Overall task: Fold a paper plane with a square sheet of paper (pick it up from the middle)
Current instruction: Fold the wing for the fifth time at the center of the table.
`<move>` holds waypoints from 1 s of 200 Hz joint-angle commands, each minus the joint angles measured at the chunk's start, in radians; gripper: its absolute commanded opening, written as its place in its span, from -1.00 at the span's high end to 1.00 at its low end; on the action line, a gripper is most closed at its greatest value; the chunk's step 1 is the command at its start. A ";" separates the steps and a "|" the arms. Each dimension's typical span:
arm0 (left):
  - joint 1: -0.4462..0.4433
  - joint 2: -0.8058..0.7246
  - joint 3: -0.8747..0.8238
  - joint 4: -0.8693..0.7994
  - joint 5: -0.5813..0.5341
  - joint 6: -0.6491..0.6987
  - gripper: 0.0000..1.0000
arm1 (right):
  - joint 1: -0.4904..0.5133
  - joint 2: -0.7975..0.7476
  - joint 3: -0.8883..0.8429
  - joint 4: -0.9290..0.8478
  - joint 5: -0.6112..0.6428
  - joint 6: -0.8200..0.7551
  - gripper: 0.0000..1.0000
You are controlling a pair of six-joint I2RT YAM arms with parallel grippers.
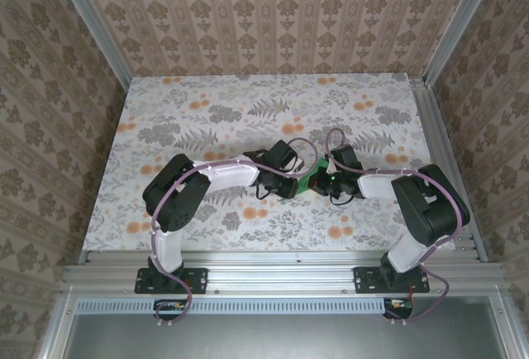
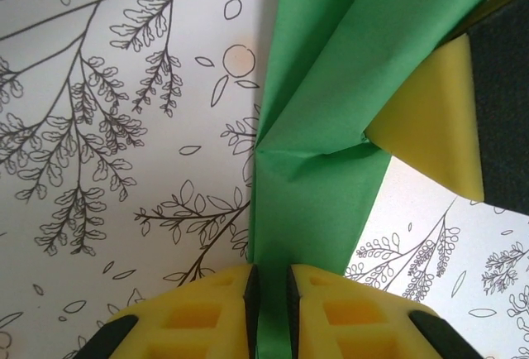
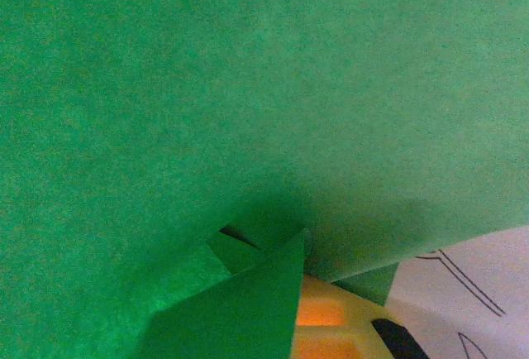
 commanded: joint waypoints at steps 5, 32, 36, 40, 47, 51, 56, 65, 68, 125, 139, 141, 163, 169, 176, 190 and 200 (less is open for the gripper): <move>-0.010 0.040 -0.018 -0.039 -0.020 0.032 0.60 | -0.003 0.000 -0.010 -0.096 0.043 -0.011 1.00; -0.013 0.049 -0.022 -0.058 -0.061 0.047 0.60 | -0.004 -0.026 -0.005 -0.102 0.038 -0.008 0.95; -0.013 0.050 -0.021 -0.064 -0.070 0.051 0.60 | -0.003 -0.029 -0.002 -0.104 0.038 -0.008 0.93; -0.014 0.051 -0.023 -0.067 -0.079 0.053 0.60 | -0.004 -0.031 -0.003 -0.104 0.037 -0.007 0.92; -0.016 0.054 -0.023 -0.072 -0.092 0.058 0.60 | -0.004 -0.037 -0.003 -0.101 0.033 -0.003 0.91; -0.019 0.054 -0.023 -0.074 -0.099 0.062 0.60 | -0.004 -0.039 -0.003 -0.098 0.030 0.000 0.90; -0.021 0.057 -0.025 -0.076 -0.106 0.065 0.60 | -0.004 -0.042 -0.003 -0.096 0.027 0.002 0.88; -0.022 0.059 -0.029 -0.078 -0.113 0.068 0.60 | -0.004 -0.049 -0.001 -0.093 0.020 0.010 0.84; -0.024 0.061 -0.029 -0.079 -0.115 0.069 0.60 | -0.004 -0.051 -0.002 -0.091 0.017 0.011 0.83; -0.038 0.083 -0.048 -0.079 -0.147 0.085 0.60 | -0.018 -0.114 0.023 -0.143 0.017 -0.003 0.53; -0.036 0.083 -0.053 -0.074 -0.146 0.086 0.60 | -0.027 -0.136 0.022 -0.161 0.011 -0.011 0.53; -0.036 0.083 -0.052 -0.073 -0.145 0.085 0.61 | -0.029 -0.139 0.023 -0.165 0.011 -0.013 0.53; -0.038 0.078 -0.059 -0.059 -0.137 0.080 0.60 | -0.043 -0.179 0.017 -0.192 -0.022 -0.017 0.53; -0.038 0.080 -0.059 -0.057 -0.135 0.080 0.61 | -0.047 -0.190 0.013 -0.196 -0.034 -0.015 0.54; -0.037 0.079 -0.058 -0.053 -0.133 0.080 0.60 | -0.050 -0.206 0.009 -0.200 -0.048 -0.012 0.55; -0.037 0.078 -0.065 -0.038 -0.127 0.078 0.61 | -0.052 -0.228 0.004 -0.195 -0.103 0.002 0.58; -0.036 0.074 -0.072 -0.026 -0.118 0.076 0.60 | -0.053 -0.239 -0.006 -0.167 -0.138 0.031 0.66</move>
